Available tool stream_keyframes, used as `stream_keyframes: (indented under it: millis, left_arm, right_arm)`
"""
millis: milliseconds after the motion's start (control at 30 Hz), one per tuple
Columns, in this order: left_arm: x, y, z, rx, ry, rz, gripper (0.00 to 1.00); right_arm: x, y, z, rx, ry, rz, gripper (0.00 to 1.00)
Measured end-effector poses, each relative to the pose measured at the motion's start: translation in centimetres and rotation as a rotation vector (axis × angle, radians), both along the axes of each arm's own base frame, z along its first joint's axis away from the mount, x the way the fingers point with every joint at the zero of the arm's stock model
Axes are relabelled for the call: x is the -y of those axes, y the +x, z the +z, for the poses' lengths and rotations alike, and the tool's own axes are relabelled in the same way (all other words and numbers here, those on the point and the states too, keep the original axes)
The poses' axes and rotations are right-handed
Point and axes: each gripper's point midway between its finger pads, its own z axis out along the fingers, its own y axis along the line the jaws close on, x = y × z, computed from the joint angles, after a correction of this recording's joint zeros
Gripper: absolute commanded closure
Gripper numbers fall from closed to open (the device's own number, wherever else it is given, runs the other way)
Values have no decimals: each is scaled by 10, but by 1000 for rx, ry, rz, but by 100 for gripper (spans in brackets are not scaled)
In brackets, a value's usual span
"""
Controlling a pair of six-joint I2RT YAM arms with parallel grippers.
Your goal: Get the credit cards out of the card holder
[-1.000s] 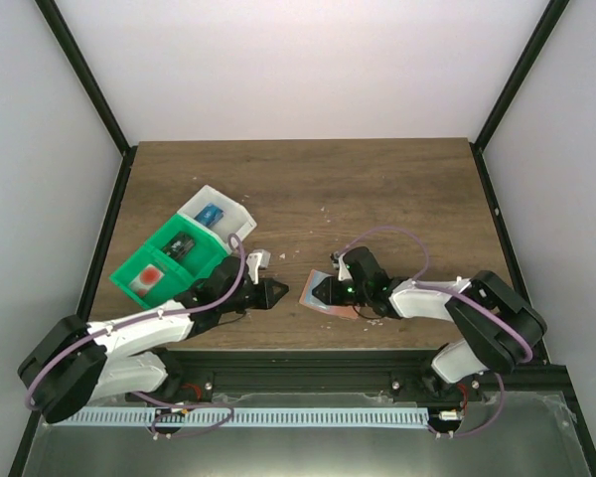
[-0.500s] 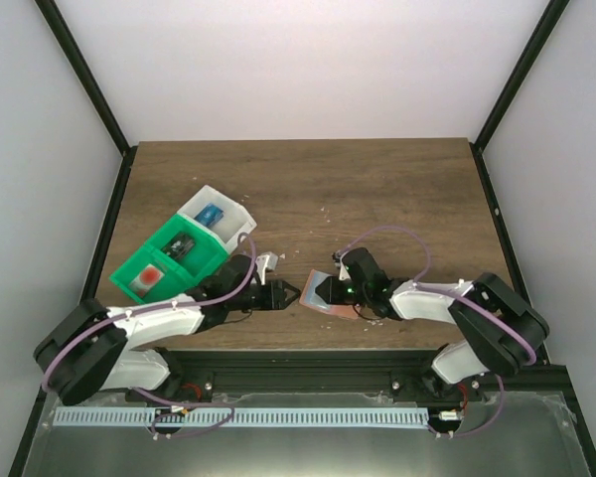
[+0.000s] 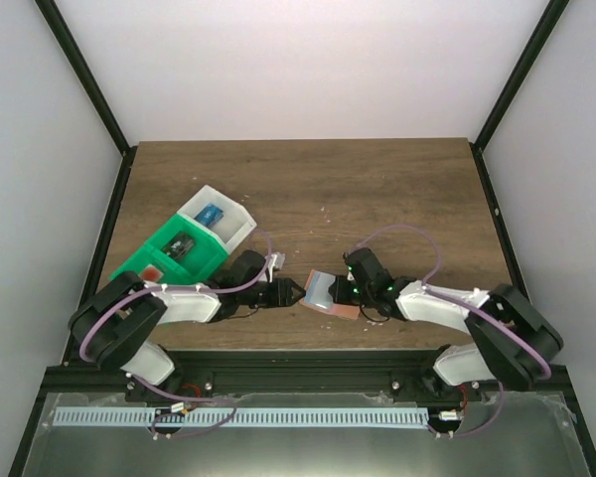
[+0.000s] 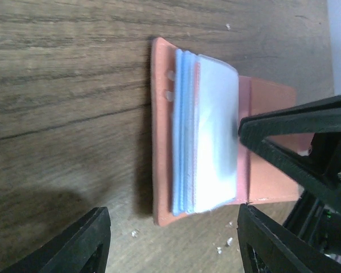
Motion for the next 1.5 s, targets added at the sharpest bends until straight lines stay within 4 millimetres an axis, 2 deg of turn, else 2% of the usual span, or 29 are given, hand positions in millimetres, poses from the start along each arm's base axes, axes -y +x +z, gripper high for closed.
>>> stream_keyframes:
  millis: [100, 200, 600, 800, 867, 900, 933, 1067, 1200, 1233, 1300, 1433, 1500]
  left_arm:
    - [-1, 5, -6, -6, 11, 0, 32]
    - [-1, 10, -8, -3, 13, 3, 31]
    - [30, 18, -13, -42, -93, -63, 54]
    - [36, 10, -9, -91, -153, -84, 73]
    - [39, 7, -4, -99, -174, -89, 84]
    - [40, 5, -2, -98, -181, -94, 94]
    - [42, 4, 0, -99, -188, -96, 100]
    - [43, 2, 3, -96, -205, -101, 100]
    - [40, 0, 2, -100, -216, -89, 79]
    - [38, -2, 1, -102, -214, -84, 81]
    - [33, -10, 4, -100, -209, -89, 100]
    - [26, -20, 20, -45, -198, -93, 100]
    - [22, -24, 21, -31, -189, -88, 100]
  right_arm:
    - [5, -1, -19, -38, -43, -18, 91]
    - [11, -2, -25, -43, -62, -38, 92]
    - [16, -4, -26, -23, -40, -68, 92]
    - [16, -5, -26, -1, -9, -71, 91]
    - [16, -5, -26, 2, -5, -71, 91]
    - [16, -5, -26, 3, -5, -71, 91]
    - [16, -5, -26, 4, -3, -71, 91]
    - [15, -5, -25, 10, 6, -68, 85]
    - [11, -5, -23, 10, 22, -58, 81]
    - [10, -5, -22, 8, 30, -51, 80]
    - [8, -6, -21, 7, 40, -44, 79]
    - [1, -9, -21, -2, 66, -19, 79]
    - [-5, -10, -21, -3, 77, -1, 79]
